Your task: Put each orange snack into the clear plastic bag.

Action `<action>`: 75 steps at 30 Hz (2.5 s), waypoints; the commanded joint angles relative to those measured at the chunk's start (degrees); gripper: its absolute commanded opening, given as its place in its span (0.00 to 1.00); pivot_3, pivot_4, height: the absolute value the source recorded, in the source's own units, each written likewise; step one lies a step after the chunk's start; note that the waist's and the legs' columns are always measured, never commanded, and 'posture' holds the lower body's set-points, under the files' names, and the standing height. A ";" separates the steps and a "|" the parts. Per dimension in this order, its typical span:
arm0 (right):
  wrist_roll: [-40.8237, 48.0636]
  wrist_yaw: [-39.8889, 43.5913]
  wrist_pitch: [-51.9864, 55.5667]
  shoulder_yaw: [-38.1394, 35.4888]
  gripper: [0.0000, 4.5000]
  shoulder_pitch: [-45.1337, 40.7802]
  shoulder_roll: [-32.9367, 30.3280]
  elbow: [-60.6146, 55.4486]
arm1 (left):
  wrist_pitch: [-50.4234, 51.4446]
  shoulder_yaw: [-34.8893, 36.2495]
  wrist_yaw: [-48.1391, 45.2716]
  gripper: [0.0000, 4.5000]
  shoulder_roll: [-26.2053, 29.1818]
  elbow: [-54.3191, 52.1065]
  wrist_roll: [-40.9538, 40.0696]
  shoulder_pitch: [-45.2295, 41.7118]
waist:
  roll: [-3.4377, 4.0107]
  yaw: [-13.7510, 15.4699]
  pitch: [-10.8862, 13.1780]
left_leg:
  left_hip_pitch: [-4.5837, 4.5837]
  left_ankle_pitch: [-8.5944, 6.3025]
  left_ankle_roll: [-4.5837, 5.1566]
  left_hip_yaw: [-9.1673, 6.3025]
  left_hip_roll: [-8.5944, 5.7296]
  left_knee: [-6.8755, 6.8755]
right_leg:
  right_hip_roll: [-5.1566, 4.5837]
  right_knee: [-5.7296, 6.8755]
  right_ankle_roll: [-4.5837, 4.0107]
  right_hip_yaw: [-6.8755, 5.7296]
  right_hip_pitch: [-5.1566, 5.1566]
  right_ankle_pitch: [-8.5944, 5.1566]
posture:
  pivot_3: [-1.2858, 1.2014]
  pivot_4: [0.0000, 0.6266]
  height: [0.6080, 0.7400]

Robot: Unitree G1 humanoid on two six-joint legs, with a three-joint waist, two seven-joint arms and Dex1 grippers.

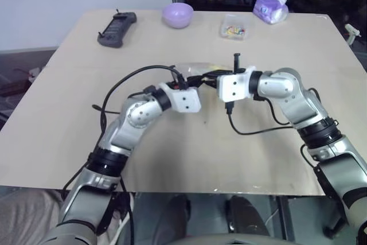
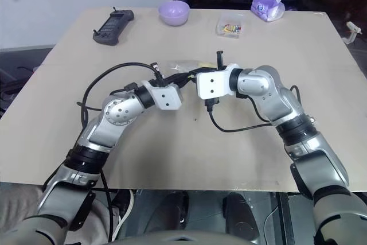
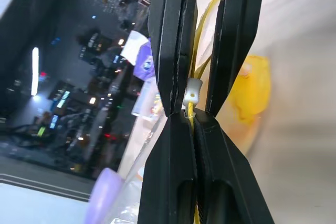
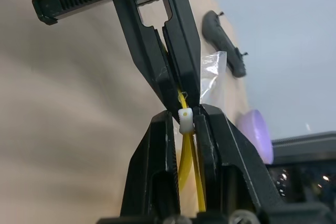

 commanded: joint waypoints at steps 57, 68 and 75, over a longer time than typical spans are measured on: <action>2.45 1.30 0.05 -2.68 0.31 -0.86 1.91 -3.10 | -6.74 0.99 4.50 0.00 0.27 0.83 0.34 0.47 | 0.01 -0.05 0.01 | 0.00 0.10 -0.17 0.00 0.00 -0.03 | 0.01 0.01 0.00 0.00 -0.02 0.00 | 0.52 0.24 1.00; 2.77 1.34 0.62 -3.23 0.31 -0.71 0.84 -3.56 | -6.75 0.73 4.70 0.00 0.01 1.63 0.53 0.27 | 0.01 -0.05 0.01 | -0.01 0.10 -0.17 0.00 0.00 -0.03 | 0.01 0.00 0.00 0.00 -0.02 0.00 | 0.52 0.24 1.00; 3.09 1.62 0.73 -3.18 0.31 -0.54 0.30 -3.87 | -6.30 1.05 4.92 0.00 -0.13 1.73 0.33 0.45 | 0.01 -0.06 0.01 | -0.01 0.10 -0.17 0.00 0.00 -0.03 | 0.01 0.01 0.00 0.00 -0.02 0.00 | 0.52 0.24 1.00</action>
